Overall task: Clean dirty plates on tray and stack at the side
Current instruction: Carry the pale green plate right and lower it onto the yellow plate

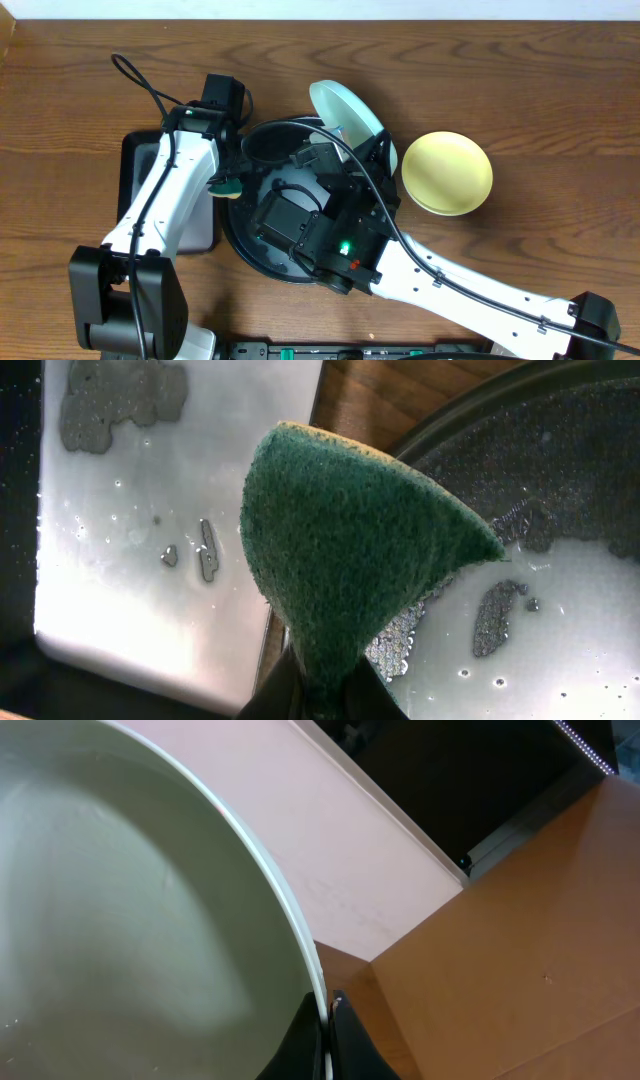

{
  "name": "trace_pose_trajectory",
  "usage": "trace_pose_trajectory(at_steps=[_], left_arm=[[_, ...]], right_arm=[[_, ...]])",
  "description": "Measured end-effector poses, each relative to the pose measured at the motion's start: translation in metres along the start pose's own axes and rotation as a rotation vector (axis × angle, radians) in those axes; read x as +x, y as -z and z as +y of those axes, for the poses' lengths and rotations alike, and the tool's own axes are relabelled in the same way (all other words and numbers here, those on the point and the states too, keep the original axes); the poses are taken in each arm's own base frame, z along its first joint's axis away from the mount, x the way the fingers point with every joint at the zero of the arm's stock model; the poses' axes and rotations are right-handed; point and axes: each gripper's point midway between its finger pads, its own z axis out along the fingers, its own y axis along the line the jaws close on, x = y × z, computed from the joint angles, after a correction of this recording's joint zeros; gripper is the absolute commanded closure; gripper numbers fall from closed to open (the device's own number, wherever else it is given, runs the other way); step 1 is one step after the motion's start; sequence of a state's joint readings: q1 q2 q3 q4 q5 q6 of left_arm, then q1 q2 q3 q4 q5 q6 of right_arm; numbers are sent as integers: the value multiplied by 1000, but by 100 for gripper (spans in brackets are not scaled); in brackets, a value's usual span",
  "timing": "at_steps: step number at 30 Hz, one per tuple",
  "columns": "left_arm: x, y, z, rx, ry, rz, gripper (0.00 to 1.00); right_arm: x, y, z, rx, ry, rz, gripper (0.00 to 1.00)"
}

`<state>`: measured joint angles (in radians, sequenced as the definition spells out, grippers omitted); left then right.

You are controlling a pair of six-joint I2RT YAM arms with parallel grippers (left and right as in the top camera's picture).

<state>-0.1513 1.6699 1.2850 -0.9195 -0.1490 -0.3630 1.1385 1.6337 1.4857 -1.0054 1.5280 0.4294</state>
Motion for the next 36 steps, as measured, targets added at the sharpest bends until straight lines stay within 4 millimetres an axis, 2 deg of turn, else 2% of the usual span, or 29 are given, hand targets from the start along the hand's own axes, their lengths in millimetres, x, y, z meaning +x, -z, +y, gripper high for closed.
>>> trace_pose_trajectory(at_steps=[6, 12, 16, 22, 26, 28, 33, 36], left_arm=[[0, 0, 0, 0, 0, -1, 92], [-1, 0, 0, 1, 0, -2, 92], [-1, 0, 0, 1, 1, -2, 93], [-1, 0, 0, 1, 1, -3, 92], [-1, 0, 0, 1, 1, -2, 93], [-1, 0, 0, 1, 1, -3, 92], [-1, 0, 0, 1, 1, -2, 93], [-1, 0, 0, 1, 1, -2, 93]], right_arm=[[0, 0, 0, -2, -13, 2, 99], [13, -8, 17, -100, -34, 76, 99], [35, -28, 32, -199, -53, 206, 99], [88, -58, 65, -426, -114, 483, 99], [119, -67, 88, -629, -162, 650, 99], [128, -69, 95, -735, -198, 714, 99], [135, -76, 100, -972, -318, 807, 99], [144, -90, 88, -1041, -413, 865, 99]])
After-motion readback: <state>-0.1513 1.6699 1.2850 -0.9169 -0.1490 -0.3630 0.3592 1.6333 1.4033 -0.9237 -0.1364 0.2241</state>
